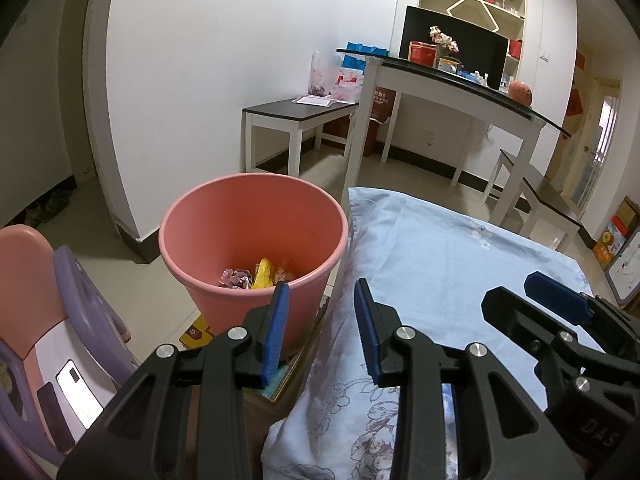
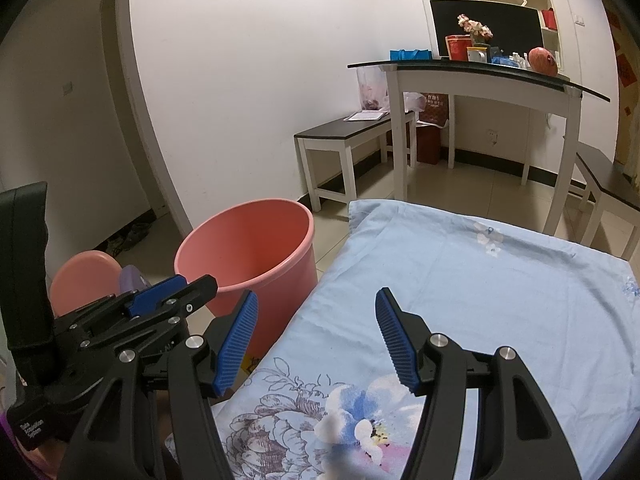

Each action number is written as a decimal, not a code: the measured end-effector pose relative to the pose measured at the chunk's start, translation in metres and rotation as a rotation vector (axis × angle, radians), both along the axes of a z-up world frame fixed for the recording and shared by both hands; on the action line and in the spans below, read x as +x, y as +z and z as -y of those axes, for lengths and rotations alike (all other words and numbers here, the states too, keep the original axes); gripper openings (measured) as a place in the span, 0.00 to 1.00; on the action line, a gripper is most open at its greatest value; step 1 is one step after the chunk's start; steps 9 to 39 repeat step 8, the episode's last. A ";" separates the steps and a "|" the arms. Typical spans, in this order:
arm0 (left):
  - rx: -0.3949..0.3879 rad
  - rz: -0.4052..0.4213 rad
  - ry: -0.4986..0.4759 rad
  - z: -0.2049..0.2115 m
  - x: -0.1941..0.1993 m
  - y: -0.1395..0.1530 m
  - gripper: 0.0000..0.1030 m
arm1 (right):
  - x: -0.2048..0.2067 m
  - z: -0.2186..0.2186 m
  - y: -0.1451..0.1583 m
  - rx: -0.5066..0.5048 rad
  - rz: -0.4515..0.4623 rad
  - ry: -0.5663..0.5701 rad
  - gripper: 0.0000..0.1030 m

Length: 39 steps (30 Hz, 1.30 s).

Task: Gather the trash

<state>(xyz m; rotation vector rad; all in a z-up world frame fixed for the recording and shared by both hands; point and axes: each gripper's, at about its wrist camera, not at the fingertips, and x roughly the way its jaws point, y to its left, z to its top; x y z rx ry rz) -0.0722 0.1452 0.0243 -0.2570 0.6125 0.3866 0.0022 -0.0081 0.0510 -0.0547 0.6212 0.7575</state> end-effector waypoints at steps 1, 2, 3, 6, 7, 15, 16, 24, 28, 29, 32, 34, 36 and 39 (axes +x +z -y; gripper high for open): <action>0.000 -0.003 0.003 -0.001 0.000 0.000 0.33 | 0.000 0.000 0.000 0.000 0.001 0.000 0.59; -0.001 -0.006 0.001 -0.001 0.000 0.000 0.33 | 0.000 0.000 0.000 0.000 0.000 -0.001 0.59; -0.004 -0.009 -0.001 -0.001 0.000 0.000 0.33 | 0.000 0.000 0.000 0.001 0.000 -0.001 0.59; -0.009 -0.014 0.002 -0.002 0.001 -0.001 0.33 | 0.000 0.000 0.000 0.000 -0.003 -0.001 0.59; -0.011 -0.016 0.002 -0.002 0.002 0.000 0.33 | 0.001 0.000 0.000 0.000 -0.004 -0.001 0.59; -0.011 -0.017 0.002 -0.002 0.004 -0.001 0.33 | 0.001 0.000 0.000 0.000 -0.004 -0.001 0.59; -0.011 -0.017 0.002 -0.002 0.004 -0.001 0.33 | 0.001 0.000 0.000 0.000 -0.004 -0.001 0.59; -0.011 -0.017 0.002 -0.002 0.004 -0.001 0.33 | 0.001 0.000 0.000 0.000 -0.004 -0.001 0.59; -0.011 -0.017 0.002 -0.002 0.004 -0.001 0.33 | 0.001 0.000 0.000 0.000 -0.004 -0.001 0.59; -0.011 -0.017 0.002 -0.002 0.004 -0.001 0.33 | 0.001 0.000 0.000 0.000 -0.004 -0.001 0.59; -0.011 -0.017 0.002 -0.002 0.004 -0.001 0.33 | 0.001 0.000 0.000 0.000 -0.004 -0.001 0.59; -0.011 -0.017 0.002 -0.002 0.004 -0.001 0.33 | 0.001 0.000 0.000 0.000 -0.004 -0.001 0.59; -0.011 -0.017 0.002 -0.002 0.004 -0.001 0.33 | 0.001 0.000 0.000 0.000 -0.004 -0.001 0.59; -0.011 -0.017 0.002 -0.002 0.004 -0.001 0.33 | 0.001 0.000 0.000 0.000 -0.004 -0.001 0.59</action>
